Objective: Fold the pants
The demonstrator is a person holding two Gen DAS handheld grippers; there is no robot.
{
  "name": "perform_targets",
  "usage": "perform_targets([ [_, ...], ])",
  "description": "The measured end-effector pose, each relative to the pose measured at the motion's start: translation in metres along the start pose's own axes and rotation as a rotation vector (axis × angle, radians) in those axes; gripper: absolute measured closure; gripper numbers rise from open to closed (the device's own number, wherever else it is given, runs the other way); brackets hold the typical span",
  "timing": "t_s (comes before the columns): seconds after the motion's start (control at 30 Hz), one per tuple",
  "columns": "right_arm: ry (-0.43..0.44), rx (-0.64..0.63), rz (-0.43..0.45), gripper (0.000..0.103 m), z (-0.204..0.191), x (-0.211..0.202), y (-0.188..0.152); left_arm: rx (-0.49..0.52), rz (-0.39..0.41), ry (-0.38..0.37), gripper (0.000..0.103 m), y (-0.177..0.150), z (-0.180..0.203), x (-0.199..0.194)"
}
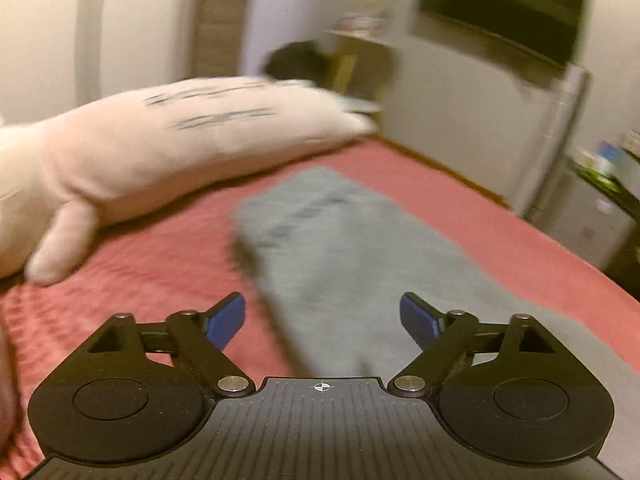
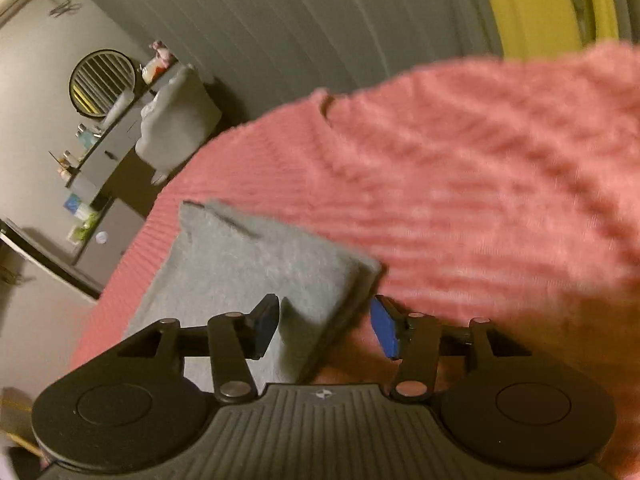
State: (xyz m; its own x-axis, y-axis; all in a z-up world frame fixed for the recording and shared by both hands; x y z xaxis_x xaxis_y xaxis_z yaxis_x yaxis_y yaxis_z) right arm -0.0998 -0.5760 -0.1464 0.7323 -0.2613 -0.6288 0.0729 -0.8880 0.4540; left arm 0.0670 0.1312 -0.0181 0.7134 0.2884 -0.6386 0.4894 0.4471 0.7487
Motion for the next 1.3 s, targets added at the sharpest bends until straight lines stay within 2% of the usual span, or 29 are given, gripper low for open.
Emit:
perform_targets([
  [0.13, 0.038, 0.028, -0.003, 0.031, -0.003, 0.005, 0.0, 0.119, -0.051, -0.211, 0.008, -0.028, 0.052, -0.007],
  [0.23, 0.031, -0.008, -0.03, 0.026, -0.016, 0.003, -0.003, 0.208, -0.137, -0.32, 0.009, -0.057, 0.096, -0.012],
  [0.27, -0.001, -0.033, -0.012, 0.027, -0.023, -0.002, -0.005, 0.249, -0.147, -0.358, 0.01, -0.064, 0.11, -0.015],
  [0.33, -0.087, -0.091, 0.067, 0.027, -0.034, -0.016, -0.007, 0.355, -0.118, -0.403, 0.01, -0.076, 0.142, -0.023],
  [0.4, -0.146, -0.176, 0.207, 0.027, -0.053, -0.035, -0.016, 0.435, -0.066, -0.412, 0.009, -0.085, 0.171, -0.029],
  [0.43, -0.128, -0.215, 0.249, 0.027, -0.065, -0.04, -0.023, 0.454, -0.052, -0.432, 0.008, -0.088, 0.187, -0.03],
  [0.47, -0.053, -0.284, 0.251, 0.027, -0.083, -0.037, -0.033, 0.455, -0.052, -0.456, 0.008, -0.091, 0.199, -0.028],
  [0.53, 0.091, -0.435, 0.172, 0.027, -0.124, -0.02, -0.058, 0.44, -0.052, -0.488, 0.008, -0.098, 0.226, -0.021],
  [0.6, 0.207, -0.618, 0.082, 0.027, -0.173, 0.003, -0.098, 0.456, -0.022, -0.49, 0.008, -0.104, 0.248, -0.013],
  [0.67, 0.307, -0.784, 0.021, 0.027, -0.217, 0.026, -0.139, 0.523, 0.023, -0.447, 0.007, -0.108, 0.263, 0.005],
  [0.7, 0.327, -0.85, 0.009, 0.027, -0.237, 0.038, -0.16, 0.559, 0.049, -0.413, 0.007, -0.109, 0.266, 0.015],
  [0.8, 0.353, -0.971, -0.054, 0.026, -0.271, 0.073, -0.2, 0.657, 0.098, -0.243, 0.006, -0.107, 0.261, 0.06],
  [0.83, 0.336, -1.018, -0.069, 0.021, -0.275, 0.085, -0.208, 0.671, 0.103, -0.196, 0.003, -0.103, 0.249, 0.076],
  [0.87, 0.281, -1.079, -0.081, 0.018, -0.275, 0.099, -0.215, 0.659, 0.092, -0.194, 0.0, -0.094, 0.233, 0.092],
  [0.9, 0.232, -1.143, -0.071, 0.018, -0.27, 0.111, -0.218, 0.61, 0.063, -0.222, 0.0, -0.083, 0.217, 0.101],
  [0.93, 0.27, -1.158, -0.055, 0.017, -0.263, 0.112, -0.213, 0.528, 0.028, -0.24, 0.0, -0.068, 0.197, 0.109],
  [0.97, 0.288, -1.138, -0.059, 0.017, -0.258, 0.112, -0.202, 0.454, 0.009, -0.222, 0.0, -0.053, 0.176, 0.118],
  [1.0, 0.26, -1.126, -0.044, 0.017, -0.254, 0.114, -0.191, 0.41, 0.012, -0.179, 0.0, -0.04, 0.157, 0.127],
  [1.03, 0.195, -1.125, -0.002, 0.014, -0.245, 0.119, -0.175, 0.397, 0.033, -0.121, 0.0, -0.03, 0.142, 0.134],
  [1.07, 0.152, -1.123, 0.029, 0.004, -0.235, 0.121, -0.162, 0.373, 0.037, -0.049, 0.0, -0.02, 0.12, 0.144],
  [1.1, 0.133, -1.087, 0.039, 0.004, -0.218, 0.125, -0.141, 0.327, 0.014, 0.0, 0.0, -0.011, 0.099, 0.153],
  [1.17, 0.144, -0.947, 0.026, 0.004, -0.189, 0.127, -0.097, 0.21, -0.004, 0.029, 0.0, 0.008, 0.059, 0.164],
  [1.2, 0.084, -0.904, 0.045, 0.004, -0.178, 0.125, -0.077, 0.181, 0.001, 0.043, 0.0, 0.014, 0.044, 0.163],
  [1.23, -0.003, -0.884, 0.066, 0.005, -0.168, 0.126, -0.058, 0.199, 0.007, 0.063, 0.0, 0.021, 0.039, 0.162],
  [1.27, -0.088, -0.862, 0.09, 0.006, -0.157, 0.124, -0.04, 0.271, 0.029, 0.101, 0.0, 0.024, 0.039, 0.162],
  [1.3, -0.147, -0.845, 0.112, 0.012, -0.148, 0.119, -0.024, 0.346, 0.052, 0.141, 0.0, 0.023, 0.041, 0.158],
])
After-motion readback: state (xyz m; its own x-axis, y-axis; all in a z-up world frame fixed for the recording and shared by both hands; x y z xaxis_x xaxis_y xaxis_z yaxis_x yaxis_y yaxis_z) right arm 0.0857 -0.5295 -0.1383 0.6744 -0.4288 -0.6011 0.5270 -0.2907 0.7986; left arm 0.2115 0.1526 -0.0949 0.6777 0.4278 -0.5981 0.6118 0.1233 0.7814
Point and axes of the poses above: each gripper's, at about its wrist camera, not at the fingertips, and x roughly the way its jaws point, z to its right, y to its top, the point moved 2 cm from there along x, roughly the way its jaws point, and after that the axes turned 3 degrees about -z, right-handed, at the moved point
